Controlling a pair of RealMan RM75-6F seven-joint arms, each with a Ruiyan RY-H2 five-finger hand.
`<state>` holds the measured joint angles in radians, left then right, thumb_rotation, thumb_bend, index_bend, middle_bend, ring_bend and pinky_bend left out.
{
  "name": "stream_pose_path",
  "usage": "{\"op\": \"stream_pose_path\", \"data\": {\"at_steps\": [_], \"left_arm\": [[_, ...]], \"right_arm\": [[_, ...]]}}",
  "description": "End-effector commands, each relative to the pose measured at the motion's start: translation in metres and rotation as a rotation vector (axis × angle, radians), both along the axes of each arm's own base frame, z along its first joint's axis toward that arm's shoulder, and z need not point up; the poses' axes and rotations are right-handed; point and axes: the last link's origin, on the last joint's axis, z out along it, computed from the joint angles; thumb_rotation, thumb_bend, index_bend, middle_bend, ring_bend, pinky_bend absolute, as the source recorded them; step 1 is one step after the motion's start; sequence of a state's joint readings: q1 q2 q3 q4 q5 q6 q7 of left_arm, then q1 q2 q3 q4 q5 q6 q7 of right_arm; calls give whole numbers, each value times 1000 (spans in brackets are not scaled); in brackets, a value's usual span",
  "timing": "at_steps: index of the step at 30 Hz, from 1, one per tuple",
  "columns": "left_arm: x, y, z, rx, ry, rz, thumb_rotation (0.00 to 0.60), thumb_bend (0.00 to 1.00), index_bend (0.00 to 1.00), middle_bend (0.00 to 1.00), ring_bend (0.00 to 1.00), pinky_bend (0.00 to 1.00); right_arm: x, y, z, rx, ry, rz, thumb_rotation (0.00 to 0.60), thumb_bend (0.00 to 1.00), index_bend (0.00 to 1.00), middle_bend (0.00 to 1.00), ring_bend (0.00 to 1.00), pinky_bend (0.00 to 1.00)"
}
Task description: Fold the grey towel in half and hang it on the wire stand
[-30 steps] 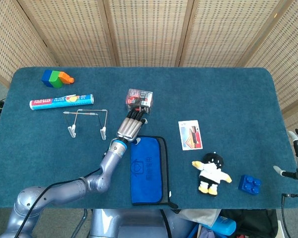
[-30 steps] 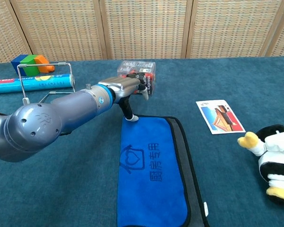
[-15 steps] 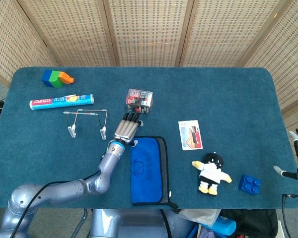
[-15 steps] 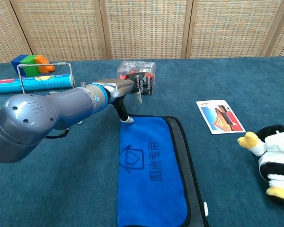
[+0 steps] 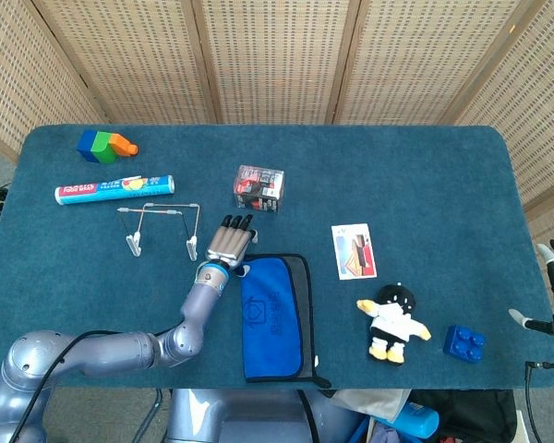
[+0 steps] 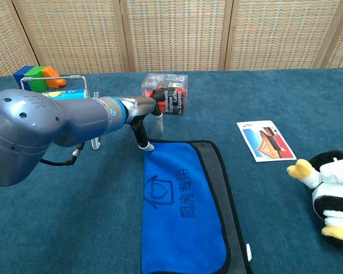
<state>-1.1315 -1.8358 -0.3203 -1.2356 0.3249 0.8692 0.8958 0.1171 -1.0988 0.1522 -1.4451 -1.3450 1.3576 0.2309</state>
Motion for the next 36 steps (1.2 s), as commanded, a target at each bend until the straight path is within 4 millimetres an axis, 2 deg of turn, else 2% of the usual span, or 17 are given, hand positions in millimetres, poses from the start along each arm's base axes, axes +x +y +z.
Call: {"op": "stream_pose_path", "data": {"at_steps": [1,15,21,26,36], "left_arm": [[3,2,3,21,-28,-8,600,302,306,0,0,0],[0,-2,6,5,36,-1,600,305,327,0,0,0],[0,-3,1,-4,31,6,600,309,335,0,0,0],[1,-5,-5,-10,36,5,600,378,349,0,0,0],[3,-8,-14,-15,49,1,600,380,371,0,0,0]], "right_arm": [[0,0,0,-1,0,1,600,0,0,0,0,0],[1,1,1,-3,-3,6,600,0,0,0,0,0],[0,1,2,-3,-3,4,600,0,0,0,0,0],[1,0,2,-3,-3,5,600,0,0,0,0,0],[-1,0,2,-5,-6,1,600,0,0,0,0,0]]}}
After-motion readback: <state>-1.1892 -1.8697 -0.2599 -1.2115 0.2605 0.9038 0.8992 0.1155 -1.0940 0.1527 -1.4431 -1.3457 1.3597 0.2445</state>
